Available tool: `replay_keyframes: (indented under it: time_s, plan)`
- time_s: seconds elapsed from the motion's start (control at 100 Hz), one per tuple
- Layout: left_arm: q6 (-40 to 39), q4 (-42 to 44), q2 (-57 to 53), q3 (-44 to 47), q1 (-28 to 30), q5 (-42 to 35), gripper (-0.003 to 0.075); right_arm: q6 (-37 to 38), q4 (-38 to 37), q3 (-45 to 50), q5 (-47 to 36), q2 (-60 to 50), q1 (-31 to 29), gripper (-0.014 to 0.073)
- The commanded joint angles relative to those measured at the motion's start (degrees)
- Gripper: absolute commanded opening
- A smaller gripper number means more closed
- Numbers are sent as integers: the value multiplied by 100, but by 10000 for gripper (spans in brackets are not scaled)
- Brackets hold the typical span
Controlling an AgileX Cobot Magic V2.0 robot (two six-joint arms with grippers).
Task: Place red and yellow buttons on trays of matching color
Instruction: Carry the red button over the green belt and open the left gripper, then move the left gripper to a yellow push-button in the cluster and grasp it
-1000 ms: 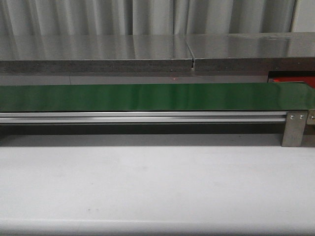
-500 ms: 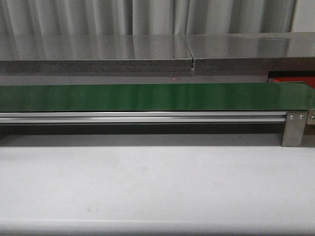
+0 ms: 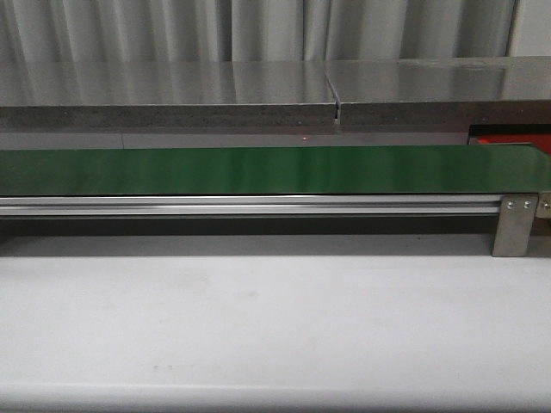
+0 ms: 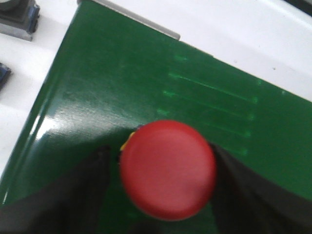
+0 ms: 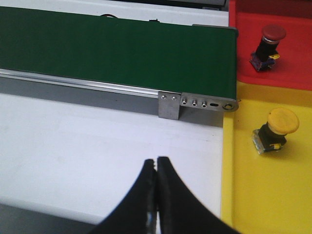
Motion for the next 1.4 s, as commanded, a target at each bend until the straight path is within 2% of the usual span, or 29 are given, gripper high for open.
replay_keyframes:
  time_s: [0.0, 0.05, 0.19, 0.71, 0.85, 1.11, 1.39]
  plan:
    - [202, -237, -232, -142, -13, -150, 652, -16, 61, -152, -384, -5, 6, -66]
    - [200, -340, -232, -142, -13, -150, 722, -16, 61, -152, -384, -5, 6, -66]
    - [204, -414, -311, -156, -13, -134, 653, -16, 61, -152, -384, -5, 6, -66]
    - [254, -380, -1053, -1273, 79, 597, 652, -16, 61, -152, -384, -5, 6, -66]
    - [254, 8, -1063, -1310, 354, 657, 652, -16, 61, -152, -384, -5, 6, -66]
    - [254, 375, -914, -1197, 1231, 606, 652, -16, 61, -152, -384, -5, 6, -66]
    - [373, 501, -397, -1112, 1991, 338, 649, -16, 61, -152, -384, -5, 6, -66]
